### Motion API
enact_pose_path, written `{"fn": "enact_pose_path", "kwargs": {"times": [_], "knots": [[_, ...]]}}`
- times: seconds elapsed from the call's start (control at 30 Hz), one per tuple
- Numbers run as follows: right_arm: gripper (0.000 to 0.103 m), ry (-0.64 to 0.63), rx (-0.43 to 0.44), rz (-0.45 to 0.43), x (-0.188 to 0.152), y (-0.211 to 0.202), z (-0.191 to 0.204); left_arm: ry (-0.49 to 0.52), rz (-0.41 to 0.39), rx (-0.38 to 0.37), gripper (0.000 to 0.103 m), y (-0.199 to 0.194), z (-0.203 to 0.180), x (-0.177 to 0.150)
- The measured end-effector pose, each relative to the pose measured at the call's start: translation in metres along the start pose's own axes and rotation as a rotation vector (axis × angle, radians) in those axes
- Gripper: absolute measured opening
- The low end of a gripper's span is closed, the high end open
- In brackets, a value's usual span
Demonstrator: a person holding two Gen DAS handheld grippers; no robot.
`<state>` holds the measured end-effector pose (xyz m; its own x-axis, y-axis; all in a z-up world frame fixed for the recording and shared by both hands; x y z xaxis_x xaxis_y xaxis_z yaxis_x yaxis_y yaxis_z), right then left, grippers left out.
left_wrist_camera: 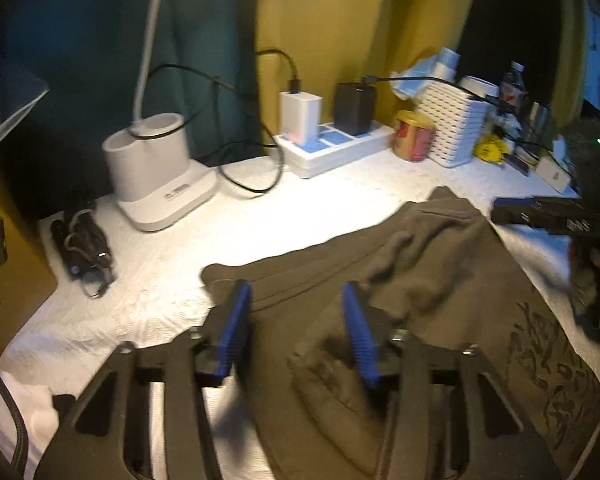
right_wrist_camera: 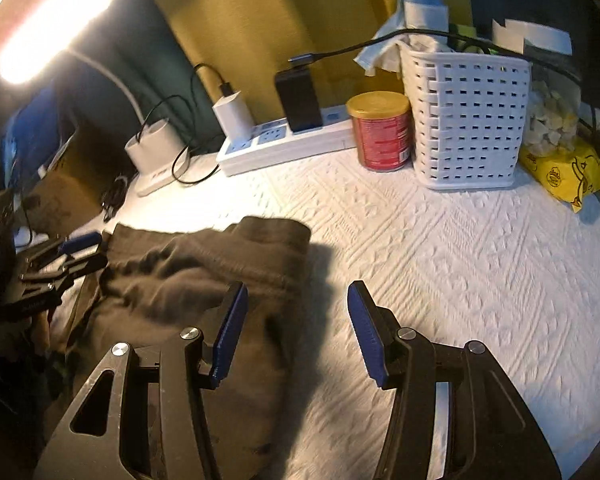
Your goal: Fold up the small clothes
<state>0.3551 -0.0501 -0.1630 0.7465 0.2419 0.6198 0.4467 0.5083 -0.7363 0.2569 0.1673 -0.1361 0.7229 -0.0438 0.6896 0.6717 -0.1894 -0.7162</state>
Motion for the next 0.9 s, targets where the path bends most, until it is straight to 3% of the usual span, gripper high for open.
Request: {"fn": "enact_pose_path", "kwargs": {"times": [0.07,0.13,0.17,0.23,0.33,0.4,0.67,0.9], "knots": [[0.055,0.013,0.018,-0.006,0.005,0.004,-0.002,0.028,0.01,-0.027,0.044,0.004,-0.008,-0.002],[0.044,-0.011,0.013,-0.002,0.006,0.009,0.0,0.042,0.037,-0.043,0.043,0.014,-0.012,-0.006],[0.034,-0.025,0.009,0.009,0.006,0.014,0.001,0.047,0.053,-0.042,0.039,0.018,-0.013,-0.009],[0.03,-0.03,0.024,0.029,0.004,0.023,0.004,0.048,0.094,-0.048,0.016,0.027,-0.013,-0.015],[0.023,-0.043,0.047,0.056,0.001,0.033,0.01,0.051,0.072,-0.053,0.008,0.023,-0.014,-0.013],[0.014,-0.055,0.065,0.042,0.005,0.033,0.013,0.047,0.061,-0.046,0.006,0.021,-0.012,-0.013],[0.012,-0.099,0.063,-0.019,0.033,0.029,0.017,0.018,-0.018,-0.044,0.006,0.005,-0.003,0.007],[0.012,-0.122,0.045,0.0,0.031,0.049,0.02,0.003,0.093,0.004,0.007,0.032,0.01,-0.012]]}}
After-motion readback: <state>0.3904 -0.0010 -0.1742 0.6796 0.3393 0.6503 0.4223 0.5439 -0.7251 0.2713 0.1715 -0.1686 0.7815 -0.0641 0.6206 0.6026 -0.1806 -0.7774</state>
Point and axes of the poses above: each gripper's, at about its wrist camera, not at the fingertips, and y roughly the way its jaws point, z to its left, x to its top, the point moved 6 cm from there along y, roughly the way its jaws point, and after that the axes turned 4 degrees about -x, right-handed, at the moved point
